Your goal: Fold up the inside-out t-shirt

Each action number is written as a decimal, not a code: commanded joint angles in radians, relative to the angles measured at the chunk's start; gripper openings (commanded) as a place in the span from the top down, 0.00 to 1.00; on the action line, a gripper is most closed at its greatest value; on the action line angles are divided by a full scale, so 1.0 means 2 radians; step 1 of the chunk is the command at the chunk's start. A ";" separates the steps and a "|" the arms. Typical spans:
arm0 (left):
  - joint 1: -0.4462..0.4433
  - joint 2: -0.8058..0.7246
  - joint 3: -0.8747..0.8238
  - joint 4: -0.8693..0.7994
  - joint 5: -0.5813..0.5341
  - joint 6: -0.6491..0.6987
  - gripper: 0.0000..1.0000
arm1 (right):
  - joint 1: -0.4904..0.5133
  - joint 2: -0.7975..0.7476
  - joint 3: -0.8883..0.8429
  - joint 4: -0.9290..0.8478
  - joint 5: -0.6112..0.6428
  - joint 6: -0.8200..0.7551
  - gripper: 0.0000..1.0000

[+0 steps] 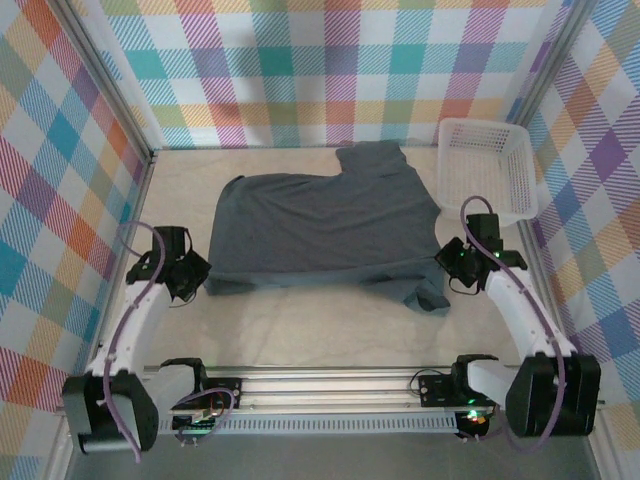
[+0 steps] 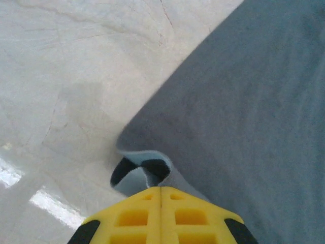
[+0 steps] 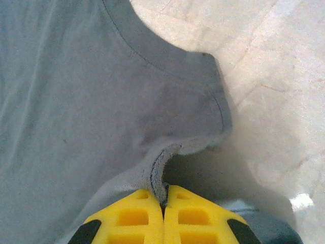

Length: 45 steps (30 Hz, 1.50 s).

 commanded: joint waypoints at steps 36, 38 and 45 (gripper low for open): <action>0.009 0.276 0.104 0.151 0.004 -0.004 0.61 | -0.022 0.209 0.102 0.042 -0.044 -0.015 0.59; 0.009 0.246 0.099 0.145 -0.004 0.000 0.53 | -0.022 0.172 0.098 0.016 -0.021 -0.024 0.54; -0.009 0.097 0.066 0.119 0.010 0.032 0.47 | -0.022 0.041 -0.019 -0.036 -0.017 -0.014 0.49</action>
